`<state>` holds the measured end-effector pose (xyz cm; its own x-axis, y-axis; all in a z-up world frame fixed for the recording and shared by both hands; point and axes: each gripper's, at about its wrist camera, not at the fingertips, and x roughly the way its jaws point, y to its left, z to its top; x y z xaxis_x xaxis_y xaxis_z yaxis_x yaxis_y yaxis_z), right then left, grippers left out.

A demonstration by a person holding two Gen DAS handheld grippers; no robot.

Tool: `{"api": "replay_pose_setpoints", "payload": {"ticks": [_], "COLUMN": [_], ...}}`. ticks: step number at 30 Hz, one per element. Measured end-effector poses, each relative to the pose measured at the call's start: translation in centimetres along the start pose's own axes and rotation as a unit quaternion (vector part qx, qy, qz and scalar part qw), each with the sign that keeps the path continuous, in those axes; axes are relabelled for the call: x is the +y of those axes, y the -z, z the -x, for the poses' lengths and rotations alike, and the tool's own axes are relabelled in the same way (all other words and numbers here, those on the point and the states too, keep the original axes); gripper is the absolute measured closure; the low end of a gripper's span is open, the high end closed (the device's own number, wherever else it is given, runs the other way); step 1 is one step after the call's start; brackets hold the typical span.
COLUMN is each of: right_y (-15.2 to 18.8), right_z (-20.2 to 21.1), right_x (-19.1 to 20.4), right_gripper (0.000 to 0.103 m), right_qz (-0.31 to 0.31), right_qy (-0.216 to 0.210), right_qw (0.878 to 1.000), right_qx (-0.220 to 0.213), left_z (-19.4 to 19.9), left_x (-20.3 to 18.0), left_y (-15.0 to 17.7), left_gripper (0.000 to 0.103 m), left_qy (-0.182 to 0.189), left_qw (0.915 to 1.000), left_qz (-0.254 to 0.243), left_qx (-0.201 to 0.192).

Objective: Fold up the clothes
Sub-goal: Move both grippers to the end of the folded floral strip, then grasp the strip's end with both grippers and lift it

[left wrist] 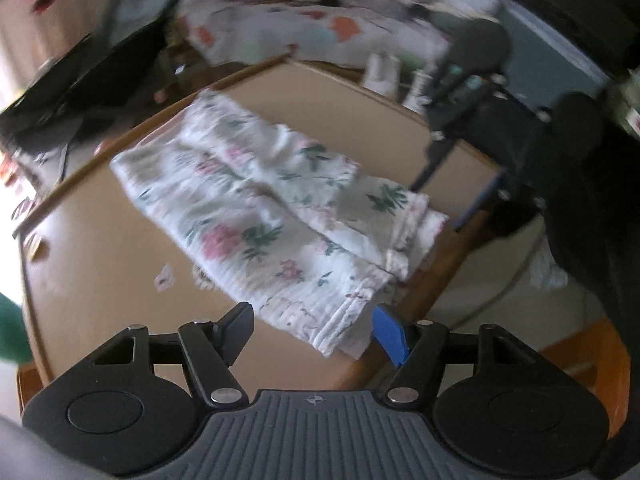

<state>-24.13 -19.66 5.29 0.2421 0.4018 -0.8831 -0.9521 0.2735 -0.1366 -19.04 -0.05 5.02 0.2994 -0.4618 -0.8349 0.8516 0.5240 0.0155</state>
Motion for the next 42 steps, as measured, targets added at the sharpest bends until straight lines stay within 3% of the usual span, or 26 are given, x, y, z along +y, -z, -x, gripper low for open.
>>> {"api": "replay_pose_setpoints", "payload": {"ticks": [6,12,18,20,25,33,42], "right_y": [-0.3,-0.2,-0.5,-0.6,-0.6,-1.0,-1.1], "right_z": [-1.1,-2.0,-2.2,-2.3,-2.4,-2.6,-0.5], "right_x": [-0.2,-0.7,-1.3,-1.6,-2.2,-3.3,-6.0], "right_gripper": [0.066,0.066,0.066,0.066,0.067,0.091,0.092], "right_qz": [0.021,0.028,0.016,0.013,-0.006,-0.038,-0.134], "right_qy": [-0.017,-0.031,-0.038,-0.043,-0.054,-0.054,-0.09], "right_qw": [1.0,0.999,0.999,0.999,0.998,0.997,0.987], "right_qx": [0.009,0.015,0.011,0.013,0.014,0.027,0.002], "left_z": [-1.3,-3.1,-3.3,-3.7,-3.9,-3.5,-2.2], "left_x": [-1.3,-2.1,-1.4,-1.2,-1.0,-2.2,-2.5], "left_y": [-0.3,-0.6,-1.1,-1.2,-1.2,-0.5,-1.4], "left_gripper": [0.036,0.041,0.055,0.074,0.076,0.084,0.089], "left_qy": [0.036,0.066,0.1,0.101,0.112,0.107,0.134], "left_qw": [0.9946,0.9861,0.9863,0.9858,0.9849,0.9851,0.984], "left_qz": [-0.097,-0.149,-0.127,-0.127,-0.124,-0.128,-0.113], "left_qx": [-0.006,0.032,0.032,0.043,0.047,0.041,0.035]}}
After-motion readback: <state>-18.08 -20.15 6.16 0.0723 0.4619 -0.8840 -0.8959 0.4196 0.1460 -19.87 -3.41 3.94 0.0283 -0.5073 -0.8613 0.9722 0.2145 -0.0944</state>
